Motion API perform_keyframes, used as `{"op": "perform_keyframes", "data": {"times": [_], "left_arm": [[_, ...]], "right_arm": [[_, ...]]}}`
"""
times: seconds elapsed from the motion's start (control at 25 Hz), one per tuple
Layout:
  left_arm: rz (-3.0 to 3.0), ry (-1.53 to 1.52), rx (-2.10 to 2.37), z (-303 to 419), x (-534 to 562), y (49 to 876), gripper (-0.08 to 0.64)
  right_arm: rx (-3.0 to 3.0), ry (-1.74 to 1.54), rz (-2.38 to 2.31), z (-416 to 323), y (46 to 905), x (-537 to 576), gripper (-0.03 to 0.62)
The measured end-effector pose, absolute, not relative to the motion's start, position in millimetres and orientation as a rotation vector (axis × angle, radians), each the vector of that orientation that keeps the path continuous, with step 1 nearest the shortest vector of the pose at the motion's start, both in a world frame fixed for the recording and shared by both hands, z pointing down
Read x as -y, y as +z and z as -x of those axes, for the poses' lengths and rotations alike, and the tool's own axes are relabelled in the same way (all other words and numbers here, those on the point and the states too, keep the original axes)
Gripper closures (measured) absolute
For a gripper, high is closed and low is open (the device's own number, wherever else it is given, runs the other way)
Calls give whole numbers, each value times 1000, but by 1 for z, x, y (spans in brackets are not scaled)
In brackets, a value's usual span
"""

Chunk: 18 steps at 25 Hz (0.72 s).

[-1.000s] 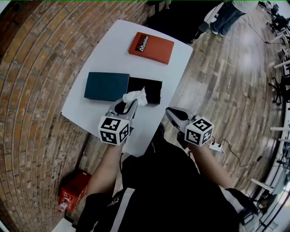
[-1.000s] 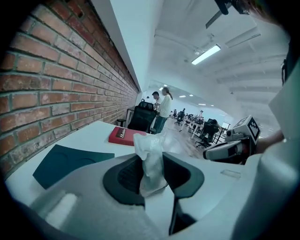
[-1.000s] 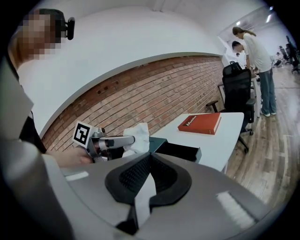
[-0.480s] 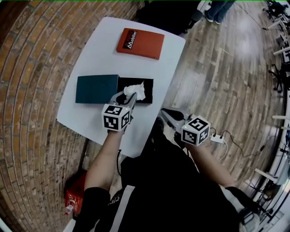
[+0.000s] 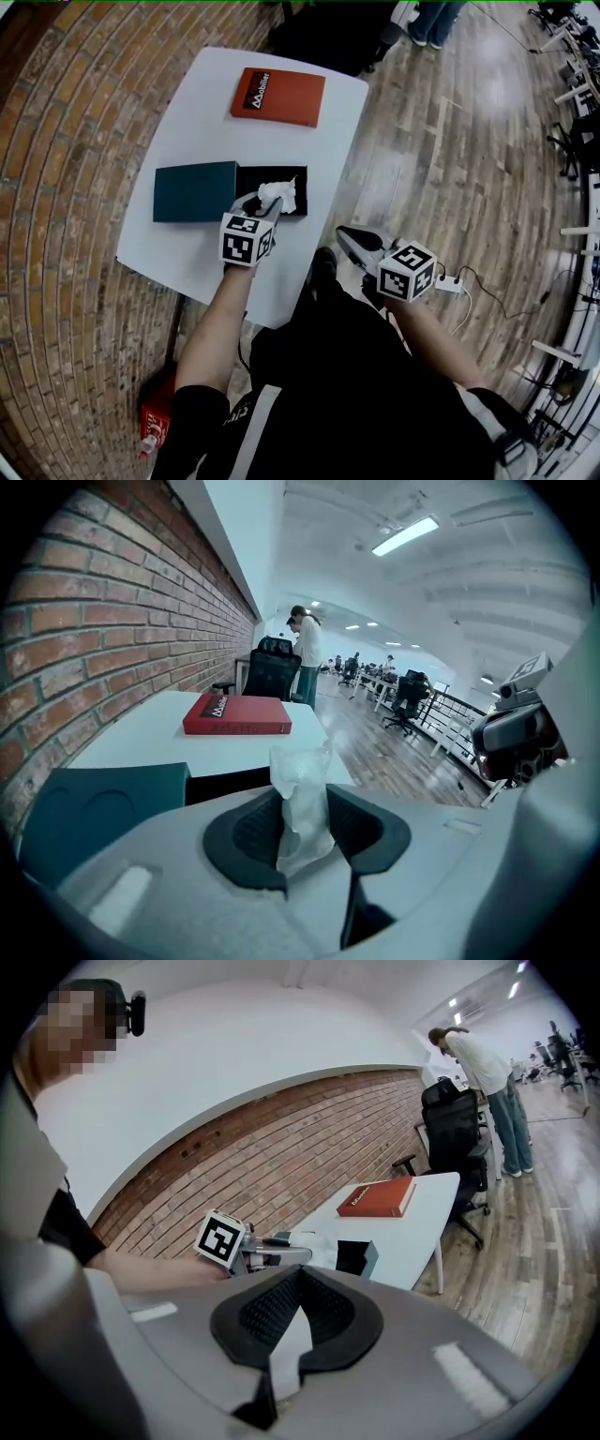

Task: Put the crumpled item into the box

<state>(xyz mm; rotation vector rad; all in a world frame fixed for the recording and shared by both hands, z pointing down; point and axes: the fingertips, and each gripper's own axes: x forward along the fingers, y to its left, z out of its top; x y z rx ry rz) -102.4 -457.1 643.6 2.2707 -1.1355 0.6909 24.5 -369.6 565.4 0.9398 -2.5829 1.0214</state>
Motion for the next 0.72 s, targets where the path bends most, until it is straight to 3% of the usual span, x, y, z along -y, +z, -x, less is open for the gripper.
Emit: {"op": "perform_keyframes", "data": {"times": [0.16,0.48,0.72], "left_arm": [[-2313,732,1203,111,457,635,294],[-2392,660,1207,120,431,615,290],[-2421,535,1268,124,420,568,309]], "right_arm": [[2591,1010,-951,-22,558,365,592],[2636,883,-979,-11,528,348,592],[2649,739,-1097,-49,490,364,592]]}}
